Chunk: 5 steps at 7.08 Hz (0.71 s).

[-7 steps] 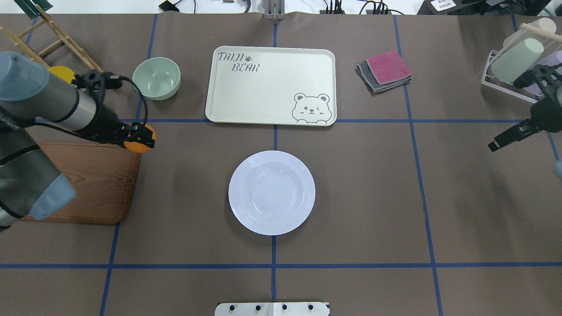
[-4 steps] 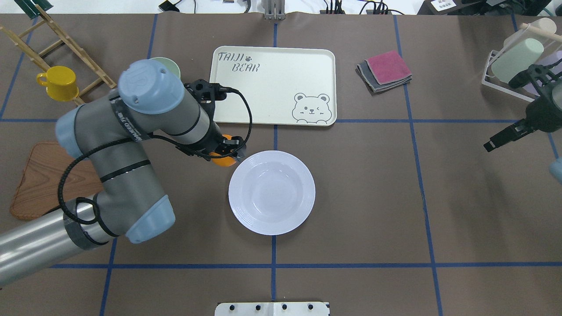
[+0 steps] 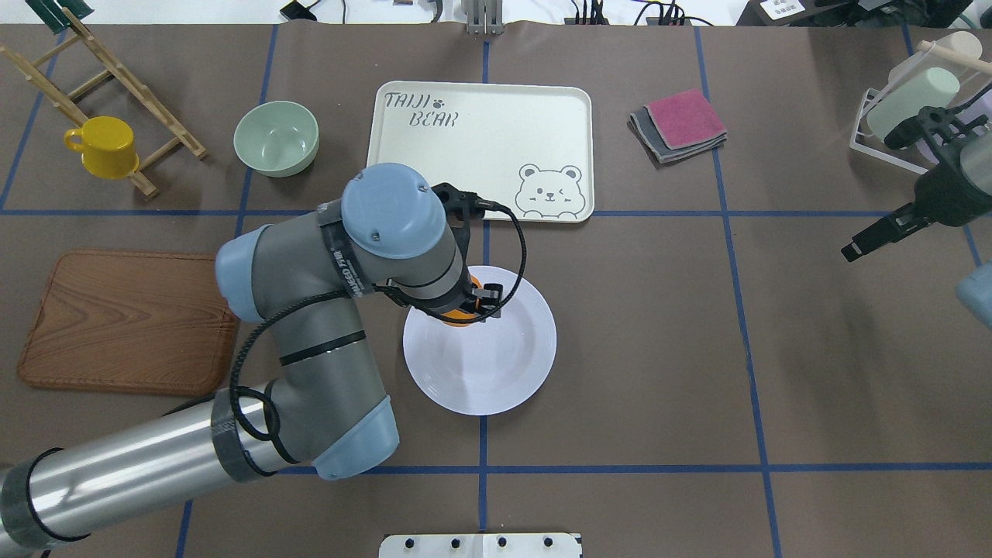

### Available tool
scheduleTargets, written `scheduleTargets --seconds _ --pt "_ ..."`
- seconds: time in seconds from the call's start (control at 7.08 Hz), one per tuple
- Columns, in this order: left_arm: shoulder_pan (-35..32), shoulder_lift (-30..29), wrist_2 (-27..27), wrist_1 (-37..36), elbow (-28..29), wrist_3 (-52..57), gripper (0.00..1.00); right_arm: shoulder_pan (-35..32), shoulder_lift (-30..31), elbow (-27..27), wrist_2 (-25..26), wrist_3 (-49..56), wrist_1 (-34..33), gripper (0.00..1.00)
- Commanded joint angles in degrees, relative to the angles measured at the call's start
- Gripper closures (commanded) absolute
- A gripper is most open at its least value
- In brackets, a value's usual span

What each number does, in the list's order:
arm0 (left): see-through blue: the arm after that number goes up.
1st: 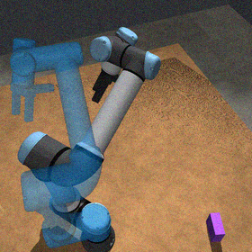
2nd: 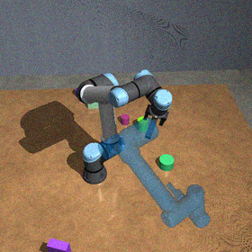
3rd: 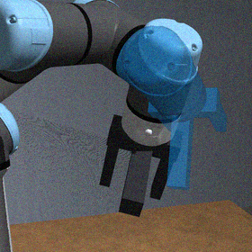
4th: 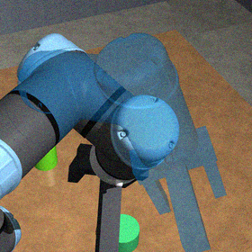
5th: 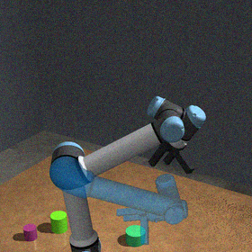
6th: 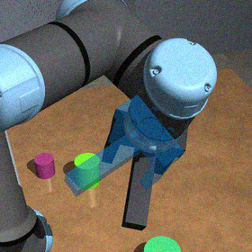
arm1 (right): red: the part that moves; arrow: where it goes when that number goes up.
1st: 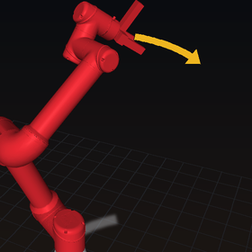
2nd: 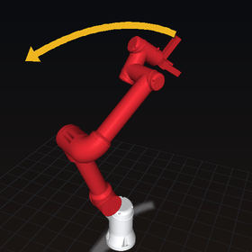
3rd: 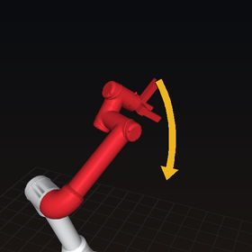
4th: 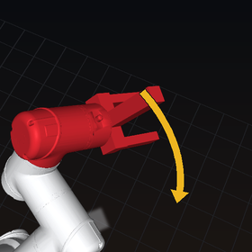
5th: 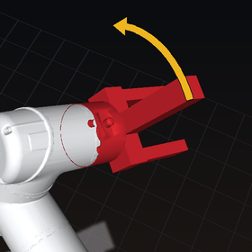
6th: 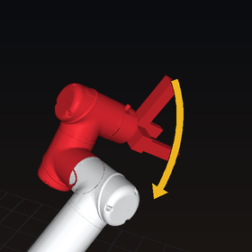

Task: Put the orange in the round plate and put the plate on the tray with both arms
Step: 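Carry the orange with the left gripper onto the white plate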

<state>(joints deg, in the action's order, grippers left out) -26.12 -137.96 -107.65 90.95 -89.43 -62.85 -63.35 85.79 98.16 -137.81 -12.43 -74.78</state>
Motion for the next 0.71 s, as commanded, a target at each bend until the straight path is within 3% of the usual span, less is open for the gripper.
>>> scheduleTargets --seconds 0.0,0.42,0.56 --pt "0.5 -2.2 2.1 -0.2 3.9 0.3 1.00 0.4 -1.1 -0.2 0.1 -0.3 0.0 0.00" --pt "1.3 -0.1 2.0 -0.2 4.4 0.4 0.98 1.2 -1.2 -0.3 0.1 -0.4 0.0 0.00" --pt "1.3 0.8 2.0 -0.1 3.5 0.3 0.40 1.6 -1.5 -0.8 0.2 -0.4 0.0 0.00"
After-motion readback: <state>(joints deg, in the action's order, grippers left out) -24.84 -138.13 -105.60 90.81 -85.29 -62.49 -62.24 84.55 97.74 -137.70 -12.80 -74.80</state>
